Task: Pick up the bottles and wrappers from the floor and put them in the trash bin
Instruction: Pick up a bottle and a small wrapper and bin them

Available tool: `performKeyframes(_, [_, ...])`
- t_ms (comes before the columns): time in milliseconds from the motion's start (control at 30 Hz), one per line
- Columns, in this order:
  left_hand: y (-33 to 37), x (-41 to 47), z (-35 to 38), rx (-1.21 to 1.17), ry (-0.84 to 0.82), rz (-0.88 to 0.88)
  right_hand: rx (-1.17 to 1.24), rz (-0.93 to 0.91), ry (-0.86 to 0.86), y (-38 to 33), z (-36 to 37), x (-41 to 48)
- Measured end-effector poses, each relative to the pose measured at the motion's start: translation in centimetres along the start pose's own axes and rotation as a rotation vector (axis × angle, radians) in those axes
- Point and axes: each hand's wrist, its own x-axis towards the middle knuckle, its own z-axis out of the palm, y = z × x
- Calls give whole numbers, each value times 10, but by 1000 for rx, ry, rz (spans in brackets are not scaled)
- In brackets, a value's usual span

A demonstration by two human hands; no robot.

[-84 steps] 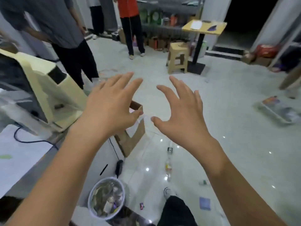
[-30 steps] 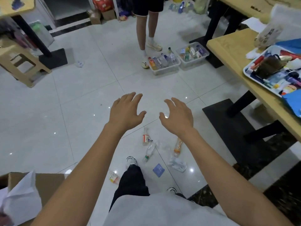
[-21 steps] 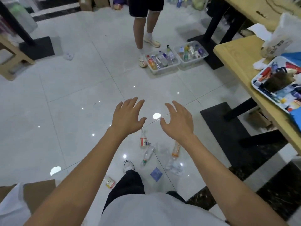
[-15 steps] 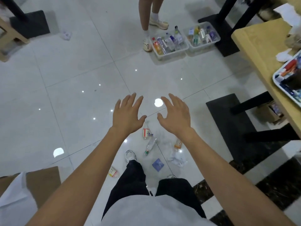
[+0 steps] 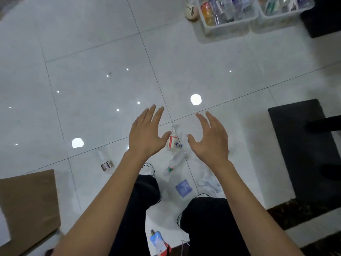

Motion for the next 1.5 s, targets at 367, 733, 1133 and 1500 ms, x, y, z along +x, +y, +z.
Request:
performKeyframes(367, [-49, 75, 174, 94, -36, 129, 24, -27, 39, 86, 173, 78])
performKeyframes(733, [-87, 136, 278, 170, 11, 87, -54, -63, 72, 159, 281, 123])
performKeyframes(1133, [-96, 108, 361, 270, -266, 33, -268, -43, -178, 182, 334, 126])
performKeyframes(1500, [-110, 138, 461, 57, -329, -183, -305, -18, -338, 218, 427, 159])
